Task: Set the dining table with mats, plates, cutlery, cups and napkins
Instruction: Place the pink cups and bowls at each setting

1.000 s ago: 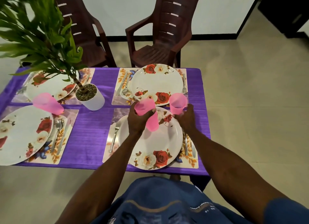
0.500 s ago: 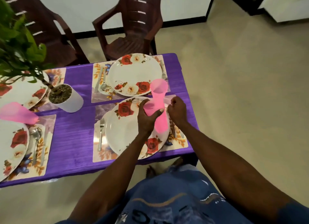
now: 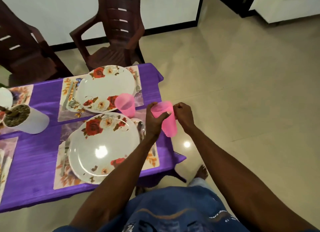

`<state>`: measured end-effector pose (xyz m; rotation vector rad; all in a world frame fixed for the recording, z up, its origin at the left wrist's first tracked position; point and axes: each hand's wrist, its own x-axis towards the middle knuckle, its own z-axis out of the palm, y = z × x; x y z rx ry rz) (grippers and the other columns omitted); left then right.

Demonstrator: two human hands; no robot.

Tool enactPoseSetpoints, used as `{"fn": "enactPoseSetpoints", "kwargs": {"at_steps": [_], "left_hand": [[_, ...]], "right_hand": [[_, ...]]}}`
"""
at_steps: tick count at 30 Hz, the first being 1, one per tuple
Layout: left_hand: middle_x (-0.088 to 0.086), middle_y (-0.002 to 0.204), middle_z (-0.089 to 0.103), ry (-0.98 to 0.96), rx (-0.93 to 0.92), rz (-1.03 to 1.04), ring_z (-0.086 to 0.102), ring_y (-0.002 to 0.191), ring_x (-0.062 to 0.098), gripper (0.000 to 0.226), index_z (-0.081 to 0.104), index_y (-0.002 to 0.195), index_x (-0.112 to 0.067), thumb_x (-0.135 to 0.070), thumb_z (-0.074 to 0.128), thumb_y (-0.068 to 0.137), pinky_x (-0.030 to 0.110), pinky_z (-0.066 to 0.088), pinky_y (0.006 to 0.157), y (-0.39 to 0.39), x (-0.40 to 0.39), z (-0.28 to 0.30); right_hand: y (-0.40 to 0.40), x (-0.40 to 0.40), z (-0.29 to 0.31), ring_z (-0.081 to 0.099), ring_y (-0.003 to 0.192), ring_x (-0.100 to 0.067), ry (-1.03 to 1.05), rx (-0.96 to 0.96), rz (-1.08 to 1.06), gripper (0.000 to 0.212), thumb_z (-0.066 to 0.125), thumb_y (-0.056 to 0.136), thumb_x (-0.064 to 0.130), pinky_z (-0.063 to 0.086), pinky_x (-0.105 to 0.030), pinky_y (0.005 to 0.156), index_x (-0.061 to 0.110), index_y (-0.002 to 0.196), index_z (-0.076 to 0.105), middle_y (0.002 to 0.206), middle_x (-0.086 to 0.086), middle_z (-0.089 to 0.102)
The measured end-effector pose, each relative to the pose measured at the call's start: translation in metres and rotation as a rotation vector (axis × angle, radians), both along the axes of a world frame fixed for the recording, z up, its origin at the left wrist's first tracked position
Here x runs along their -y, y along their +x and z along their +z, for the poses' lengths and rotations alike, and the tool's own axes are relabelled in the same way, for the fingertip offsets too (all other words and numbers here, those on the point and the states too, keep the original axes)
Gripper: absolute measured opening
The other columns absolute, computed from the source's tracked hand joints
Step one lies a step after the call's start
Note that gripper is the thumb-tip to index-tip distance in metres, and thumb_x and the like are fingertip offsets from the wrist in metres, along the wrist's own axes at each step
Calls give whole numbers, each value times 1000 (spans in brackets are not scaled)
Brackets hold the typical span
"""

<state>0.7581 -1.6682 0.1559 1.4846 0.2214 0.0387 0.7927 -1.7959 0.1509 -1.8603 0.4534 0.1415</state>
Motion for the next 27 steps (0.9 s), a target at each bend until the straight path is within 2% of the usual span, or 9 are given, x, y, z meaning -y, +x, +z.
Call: {"fn": "enactPoseSetpoints", "kwargs": {"at_steps": [3, 5, 7, 10, 13, 18, 21, 23, 27], "left_hand": [[9, 121, 58, -135, -99, 49, 58, 103, 18, 75, 51, 118, -17, -45, 79, 54, 21, 50, 79, 32, 57, -8], [15, 125, 59, -192, -161, 60, 58, 104, 21, 75, 51, 119, -17, -48, 79, 56, 28, 49, 82, 55, 100, -15], [12, 120, 61, -230, -229, 33, 59, 102, 21, 76, 51, 118, -18, -51, 79, 56, 32, 49, 81, 74, 134, -18], [2, 105, 62, -290, -292, -49, 60, 94, 18, 71, 53, 114, -15, -48, 79, 58, 31, 49, 75, 97, 171, -14], [1, 101, 62, -328, -312, -114, 62, 89, 17, 65, 54, 110, -15, -44, 82, 59, 32, 50, 75, 117, 194, -10], [-1, 97, 68, -422, -376, -179, 62, 90, 18, 51, 58, 109, -18, -29, 80, 66, 30, 49, 77, 163, 212, -4], [0, 100, 67, -504, -369, -183, 59, 97, 21, 48, 62, 107, -17, -28, 82, 64, 35, 44, 85, 196, 206, -9], [3, 102, 66, -507, -342, -154, 58, 97, 24, 50, 63, 109, -15, -29, 81, 64, 37, 44, 80, 223, 201, -13], [8, 97, 66, -463, -286, -16, 58, 92, 27, 42, 68, 99, -13, -33, 80, 64, 37, 44, 74, 296, 184, -19]], "right_hand": [[18, 61, 0, 56, 71, -20, 126, -66, 80, 50, 54, 83, 58, 50, -46, 70, 10, 78, 65, 77, -10, 67], [32, 110, 0, 63, 90, -17, 263, -162, 174, 57, 50, 89, 66, 49, -36, 81, 16, 100, 72, 102, -5, 72], [43, 155, 2, 63, 109, -18, 373, -248, 288, 62, 52, 85, 70, 49, -40, 95, 22, 122, 66, 121, -1, 68], [62, 209, 7, 63, 113, -27, 416, -332, 454, 58, 68, 80, 54, 49, -45, 98, 19, 125, 62, 121, -5, 68], [85, 238, 9, 62, 115, -26, 412, -386, 581, 52, 76, 80, 41, 50, -44, 99, 21, 126, 62, 121, -4, 68], [132, 251, 10, 63, 109, -26, 461, -421, 576, 64, 81, 69, 34, 51, -41, 93, 16, 127, 61, 117, -7, 69], [169, 252, 13, 62, 100, -27, 558, -479, 610, 63, 77, 72, 24, 51, -39, 86, 7, 129, 57, 111, -13, 66], [202, 246, 14, 63, 97, -30, 591, -506, 634, 56, 72, 76, 17, 53, -41, 84, 3, 128, 55, 109, -16, 66], [286, 215, 9, 61, 103, -37, 448, -472, 669, 67, 79, 70, 25, 52, -48, 90, 4, 129, 55, 114, -22, 64]]}}
